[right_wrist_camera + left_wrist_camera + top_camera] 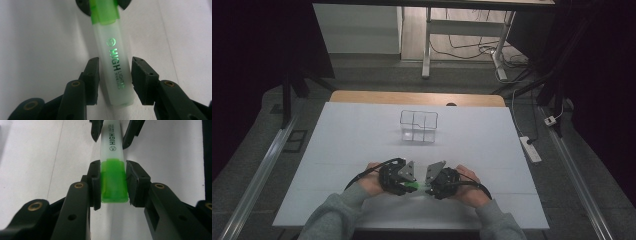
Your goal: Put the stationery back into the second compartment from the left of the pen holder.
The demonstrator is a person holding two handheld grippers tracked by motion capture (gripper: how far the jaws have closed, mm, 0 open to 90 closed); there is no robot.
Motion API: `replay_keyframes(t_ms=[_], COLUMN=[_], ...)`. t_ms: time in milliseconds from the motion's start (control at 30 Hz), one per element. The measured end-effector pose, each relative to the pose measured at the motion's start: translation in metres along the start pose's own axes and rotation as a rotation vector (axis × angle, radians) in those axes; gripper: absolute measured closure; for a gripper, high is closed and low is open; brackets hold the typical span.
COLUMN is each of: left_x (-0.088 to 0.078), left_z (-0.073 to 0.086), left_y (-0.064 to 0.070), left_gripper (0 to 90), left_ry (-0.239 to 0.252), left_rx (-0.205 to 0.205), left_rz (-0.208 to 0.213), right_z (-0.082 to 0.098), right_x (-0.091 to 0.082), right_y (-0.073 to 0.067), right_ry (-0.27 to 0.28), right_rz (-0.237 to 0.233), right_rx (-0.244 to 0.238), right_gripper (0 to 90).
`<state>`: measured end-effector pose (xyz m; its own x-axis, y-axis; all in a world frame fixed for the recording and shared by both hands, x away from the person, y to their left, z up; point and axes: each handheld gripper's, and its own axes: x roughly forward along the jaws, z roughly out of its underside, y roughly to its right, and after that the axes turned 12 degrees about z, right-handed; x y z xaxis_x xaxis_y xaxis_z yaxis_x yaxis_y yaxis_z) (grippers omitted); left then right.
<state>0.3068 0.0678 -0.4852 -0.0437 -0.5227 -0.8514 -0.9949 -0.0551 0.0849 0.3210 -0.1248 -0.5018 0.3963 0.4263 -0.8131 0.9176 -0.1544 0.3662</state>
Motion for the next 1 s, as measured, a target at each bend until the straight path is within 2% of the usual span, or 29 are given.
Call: replay_keyframes(t_ms=[100,167,200,233,267,400,433,500,700,867,1000], left_x=[-0.001,-0.003,-0.003,-0.004,-0.005,-0.01,-0.011,-0.013,-0.02,-0.024,-0.025], left_z=[0.0,0.0,0.0,0.0,0.0,0.001,0.001,0.003,0.01,0.016,0.02], left_y=[0.001,0.0,0.0,0.001,0.001,0.0,-0.001,-0.002,-0.009,-0.014,-0.017], left_gripper=[66.6,66.5,66.5,66.5,66.4,64.9,64.2,61.2,39.1,32.4,30.0], left_ry=[0.001,0.014,0.021,0.028,0.035,0.07,0.079,0.106,0.207,0.282,0.317], left_rx=[0.003,0.002,0.003,0.007,0.008,-0.003,-0.005,-0.021,-0.1,-0.167,-0.196], left_rz=[-0.005,-0.002,-0.001,-0.001,-0.004,-0.017,-0.023,-0.039,-0.079,-0.075,-0.069], right_z=[-0.004,-0.004,-0.003,-0.004,-0.003,-0.003,-0.001,0.0,0.008,0.013,0.017], right_x=[0.004,0.004,0.004,0.003,0.002,-0.002,-0.001,-0.004,-0.01,-0.016,-0.018], right_y=[-0.004,-0.004,-0.004,-0.004,-0.005,-0.005,-0.006,-0.003,0.007,0.014,0.018], right_ry=[-0.019,-0.01,0.002,-0.003,0.001,0.016,0.044,0.052,0.116,0.169,0.202], right_rz=[0.025,0.036,0.027,0.019,0.035,0.038,0.029,0.028,0.034,0.053,0.061], right_rx=[-0.043,-0.069,-0.082,-0.086,-0.094,-0.093,-0.066,-0.045,0.065,0.154,0.212], right_gripper=[62.0,63.2,63.7,64.1,64.5,66.0,66.2,66.4,66.4,66.4,66.4])
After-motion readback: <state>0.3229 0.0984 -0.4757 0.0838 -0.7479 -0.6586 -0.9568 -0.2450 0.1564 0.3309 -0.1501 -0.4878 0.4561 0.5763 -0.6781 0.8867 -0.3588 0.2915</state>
